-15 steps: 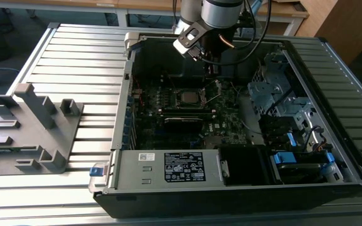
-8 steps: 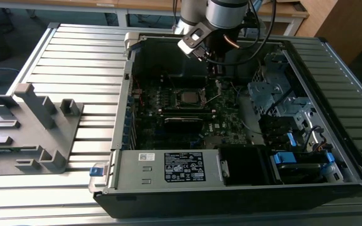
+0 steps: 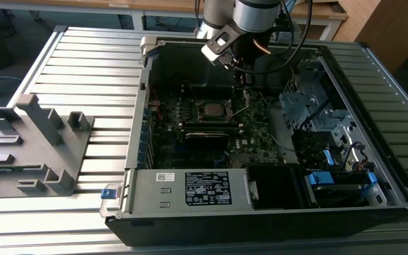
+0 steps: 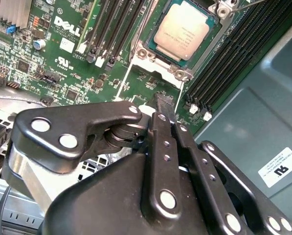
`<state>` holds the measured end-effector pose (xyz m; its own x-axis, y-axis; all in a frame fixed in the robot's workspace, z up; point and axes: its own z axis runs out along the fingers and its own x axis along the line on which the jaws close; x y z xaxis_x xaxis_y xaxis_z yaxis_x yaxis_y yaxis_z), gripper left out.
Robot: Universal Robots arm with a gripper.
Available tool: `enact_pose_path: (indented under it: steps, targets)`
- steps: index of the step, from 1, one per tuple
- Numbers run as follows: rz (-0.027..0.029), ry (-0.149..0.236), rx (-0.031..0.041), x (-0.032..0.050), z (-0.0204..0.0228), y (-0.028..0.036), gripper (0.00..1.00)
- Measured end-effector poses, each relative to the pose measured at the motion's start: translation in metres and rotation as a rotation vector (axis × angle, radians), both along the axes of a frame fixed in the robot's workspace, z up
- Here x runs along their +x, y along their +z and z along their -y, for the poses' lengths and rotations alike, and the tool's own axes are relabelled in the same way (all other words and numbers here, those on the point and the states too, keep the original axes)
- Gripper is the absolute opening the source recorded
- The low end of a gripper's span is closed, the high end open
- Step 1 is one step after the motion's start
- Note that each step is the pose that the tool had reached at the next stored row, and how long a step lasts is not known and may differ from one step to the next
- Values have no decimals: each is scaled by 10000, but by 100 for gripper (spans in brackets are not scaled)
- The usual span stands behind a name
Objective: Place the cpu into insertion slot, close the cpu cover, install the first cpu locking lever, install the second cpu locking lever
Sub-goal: 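Close the cpu cover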
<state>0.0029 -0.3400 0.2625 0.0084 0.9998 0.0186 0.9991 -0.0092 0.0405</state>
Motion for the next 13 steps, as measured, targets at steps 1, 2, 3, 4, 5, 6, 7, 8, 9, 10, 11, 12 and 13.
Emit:
enact_pose_path:
  steps: [1,2,3,4,5,6,7,8,9,10,11,12,13]
  targets:
    - [0,0,0,0,0,0,11]
    - [0,0,0,1,0,0,11]
    - [0,1,0,4,0,0,11]
    - [0,2,1,10,0,0,11]
    - [0,1,0,19,0,0,11]
    - [0,1,0,31,0,0,11]
    - [0,1,-1,46,0,0,11]
    - [0,0,-1,60,0,0,11]
    - [-1,0,-1,75,0,0,11]
    - [0,0,0,87,0,0,11]
    - [1,0,1,97,0,0,11]
    - [0,0,1,105,0,0,11]
    - [0,1,1,112,0,0,11]
